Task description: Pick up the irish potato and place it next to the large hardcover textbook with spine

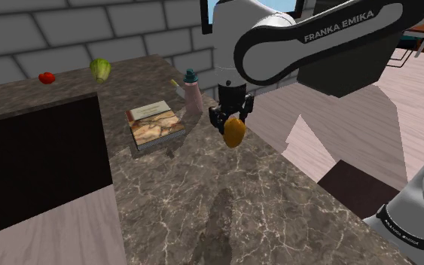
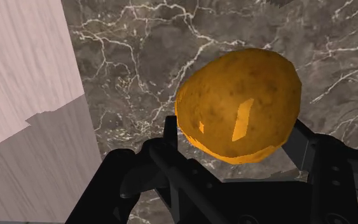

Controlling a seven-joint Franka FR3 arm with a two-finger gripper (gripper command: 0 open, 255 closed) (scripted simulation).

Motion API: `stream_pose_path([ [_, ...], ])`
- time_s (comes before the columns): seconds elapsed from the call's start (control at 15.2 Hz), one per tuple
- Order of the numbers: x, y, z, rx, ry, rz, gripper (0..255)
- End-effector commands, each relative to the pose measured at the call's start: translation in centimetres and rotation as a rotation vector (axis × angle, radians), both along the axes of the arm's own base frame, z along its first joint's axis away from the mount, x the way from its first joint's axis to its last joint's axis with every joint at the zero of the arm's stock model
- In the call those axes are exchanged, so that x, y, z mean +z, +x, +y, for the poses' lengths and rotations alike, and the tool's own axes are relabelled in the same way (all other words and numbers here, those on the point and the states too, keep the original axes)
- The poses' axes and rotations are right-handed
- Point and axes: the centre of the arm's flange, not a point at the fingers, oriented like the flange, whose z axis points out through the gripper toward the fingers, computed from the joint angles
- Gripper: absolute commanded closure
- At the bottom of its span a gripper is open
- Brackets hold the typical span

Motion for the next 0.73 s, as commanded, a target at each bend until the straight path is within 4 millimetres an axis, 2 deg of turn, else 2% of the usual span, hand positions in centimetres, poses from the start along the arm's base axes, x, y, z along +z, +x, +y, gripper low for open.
stream_pose_path([
  [0.0, 0.0, 2.4, 1.1, -0.001, 0.000, 0.000, 255],
  [0.66, 0.0, 14.2, 7.2, -0.001, 0.000, 0.000, 255],
])
